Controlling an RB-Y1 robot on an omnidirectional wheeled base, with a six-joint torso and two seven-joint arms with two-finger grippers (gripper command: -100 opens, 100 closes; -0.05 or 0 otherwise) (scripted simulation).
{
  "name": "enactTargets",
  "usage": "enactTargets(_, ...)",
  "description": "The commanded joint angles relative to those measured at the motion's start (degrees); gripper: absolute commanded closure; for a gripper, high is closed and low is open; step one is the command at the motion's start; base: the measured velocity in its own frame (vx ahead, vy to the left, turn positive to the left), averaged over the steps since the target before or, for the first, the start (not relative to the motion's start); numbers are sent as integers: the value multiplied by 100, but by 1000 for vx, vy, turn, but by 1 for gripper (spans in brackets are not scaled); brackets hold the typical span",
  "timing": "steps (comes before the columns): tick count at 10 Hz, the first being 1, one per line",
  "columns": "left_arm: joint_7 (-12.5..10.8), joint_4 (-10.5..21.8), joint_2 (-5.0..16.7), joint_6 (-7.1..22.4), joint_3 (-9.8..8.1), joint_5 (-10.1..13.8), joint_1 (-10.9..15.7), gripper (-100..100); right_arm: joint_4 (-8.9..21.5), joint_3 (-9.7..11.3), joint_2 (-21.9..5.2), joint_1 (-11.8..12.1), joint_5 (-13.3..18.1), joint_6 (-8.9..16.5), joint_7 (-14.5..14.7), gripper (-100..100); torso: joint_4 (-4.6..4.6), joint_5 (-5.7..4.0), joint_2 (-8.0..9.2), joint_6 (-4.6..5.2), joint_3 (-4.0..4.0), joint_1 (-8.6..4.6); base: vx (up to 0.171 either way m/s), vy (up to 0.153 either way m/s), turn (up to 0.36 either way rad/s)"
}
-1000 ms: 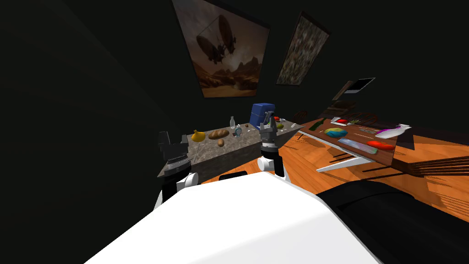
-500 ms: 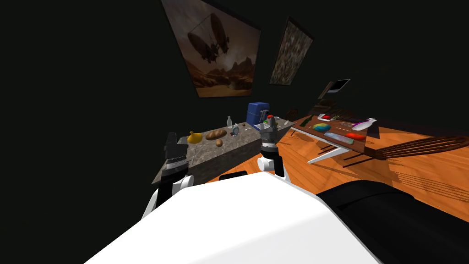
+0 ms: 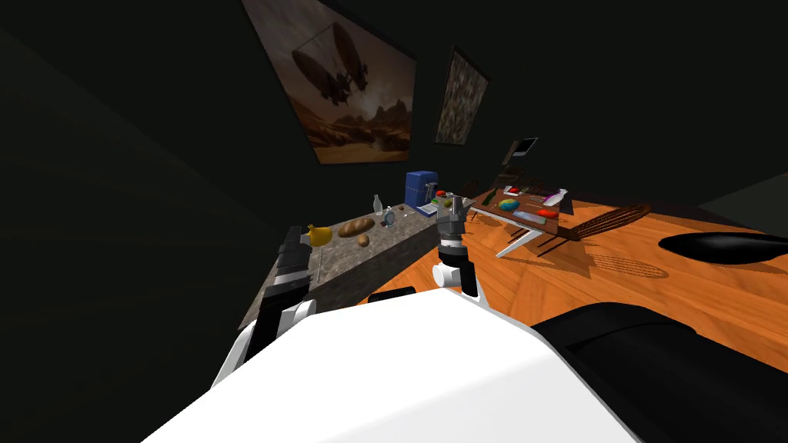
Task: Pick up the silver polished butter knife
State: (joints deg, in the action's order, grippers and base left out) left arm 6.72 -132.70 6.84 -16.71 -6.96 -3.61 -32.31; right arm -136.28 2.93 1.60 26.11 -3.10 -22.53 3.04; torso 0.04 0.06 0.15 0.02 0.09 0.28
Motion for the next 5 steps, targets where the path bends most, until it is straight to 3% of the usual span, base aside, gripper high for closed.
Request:
enactTargets(1,71,24,27,168,-57,-14,-48,-100,0,0,0,0,0,0,0,0,0,0,0,0,0,0,-43,49,-82)
enactTargets(5,375,40,130,802,-331,-81,-208,-100,0,-1,0,1,0,0,0,0,0,-1,-3,-5,-1,-7,-45,41,-197)
